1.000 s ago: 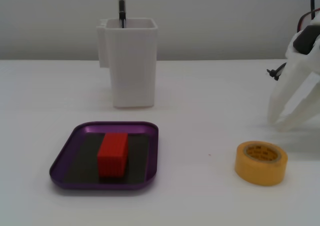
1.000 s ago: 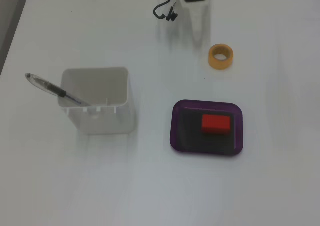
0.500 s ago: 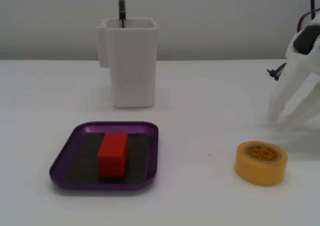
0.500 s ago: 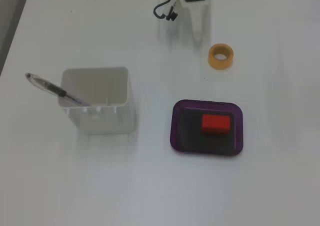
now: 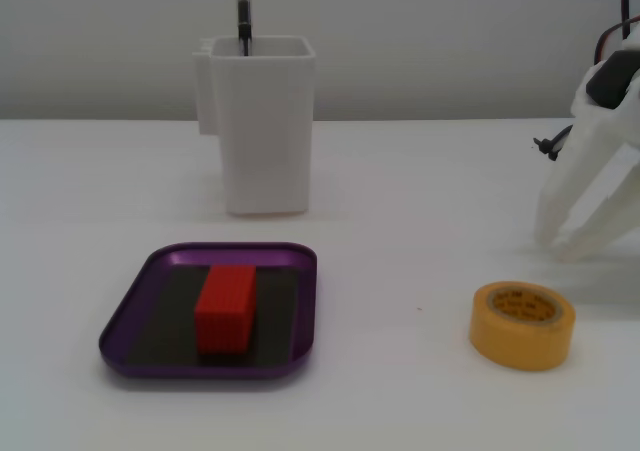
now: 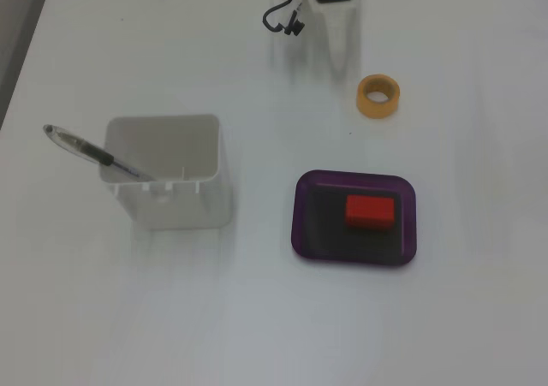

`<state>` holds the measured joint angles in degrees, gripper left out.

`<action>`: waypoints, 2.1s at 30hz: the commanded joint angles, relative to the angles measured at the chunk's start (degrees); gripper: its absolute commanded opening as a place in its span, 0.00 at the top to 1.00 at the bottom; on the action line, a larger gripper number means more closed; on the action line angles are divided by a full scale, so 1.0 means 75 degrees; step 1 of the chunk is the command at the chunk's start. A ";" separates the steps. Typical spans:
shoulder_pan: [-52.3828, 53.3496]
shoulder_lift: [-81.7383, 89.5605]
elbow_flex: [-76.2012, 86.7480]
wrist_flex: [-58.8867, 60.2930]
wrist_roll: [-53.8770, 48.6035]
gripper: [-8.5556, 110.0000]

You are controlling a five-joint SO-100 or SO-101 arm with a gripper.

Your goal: Remove the cube from the box.

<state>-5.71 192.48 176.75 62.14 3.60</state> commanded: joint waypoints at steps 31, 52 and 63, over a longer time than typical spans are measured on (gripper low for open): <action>0.0094 -0.2016 -0.3457 -0.1348 -0.0012 0.91; -0.0563 -1.4086 -1.2762 -0.1219 0.0035 0.76; -0.0375 -1.7062 -1.5070 -0.1102 -0.0035 0.76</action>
<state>-9.93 64.69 67.32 53.53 3.60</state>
